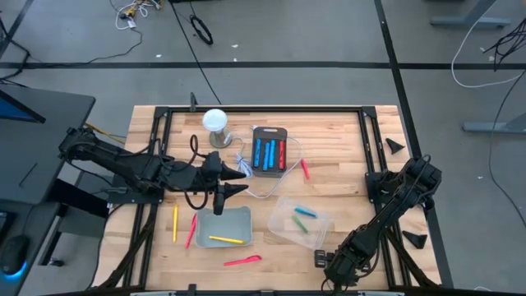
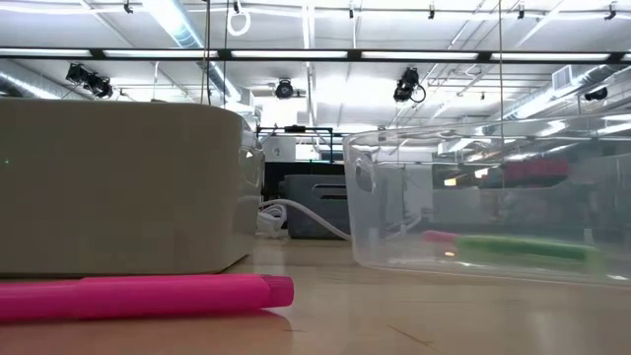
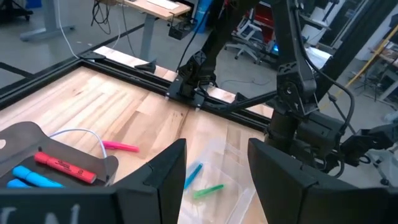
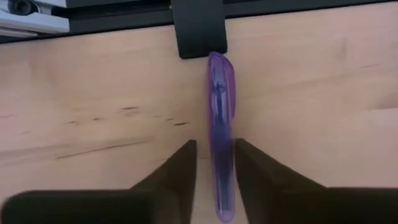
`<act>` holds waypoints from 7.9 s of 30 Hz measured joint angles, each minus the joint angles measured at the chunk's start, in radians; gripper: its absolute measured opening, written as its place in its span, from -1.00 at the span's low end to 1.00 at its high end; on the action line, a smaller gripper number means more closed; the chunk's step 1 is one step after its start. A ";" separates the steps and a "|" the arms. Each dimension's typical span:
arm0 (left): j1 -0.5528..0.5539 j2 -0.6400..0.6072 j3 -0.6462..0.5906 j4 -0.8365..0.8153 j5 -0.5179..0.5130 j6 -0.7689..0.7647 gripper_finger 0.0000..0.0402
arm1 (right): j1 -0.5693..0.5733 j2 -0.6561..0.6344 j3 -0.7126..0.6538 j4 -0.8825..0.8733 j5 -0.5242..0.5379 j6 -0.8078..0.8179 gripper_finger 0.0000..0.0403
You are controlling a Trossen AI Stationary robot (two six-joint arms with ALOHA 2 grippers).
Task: Pick & Place Markers
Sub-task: Put the purple pen into the transparent bin, then put the pink pen into the transparent bin
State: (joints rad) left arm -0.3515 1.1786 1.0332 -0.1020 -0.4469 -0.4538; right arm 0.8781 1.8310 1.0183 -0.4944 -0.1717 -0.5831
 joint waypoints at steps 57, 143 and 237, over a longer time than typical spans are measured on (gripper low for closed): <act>0.001 0.000 0.000 -0.007 0.000 0.035 -0.11 | -0.071 -0.425 -0.003 -0.267 0.055 1.616 -0.86; 0.001 0.000 0.000 -0.092 0.052 0.100 -0.11 | -0.559 -0.152 -0.002 0.036 -0.031 1.326 0.06; 0.001 0.000 0.000 -0.085 0.041 0.098 -0.11 | -1.158 -0.269 -0.003 -0.300 0.154 1.667 0.00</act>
State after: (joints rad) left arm -0.3504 1.1786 1.0328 -0.1875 -0.4061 -0.3557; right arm -0.2804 1.5624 1.0149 -0.7940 -0.0174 1.0836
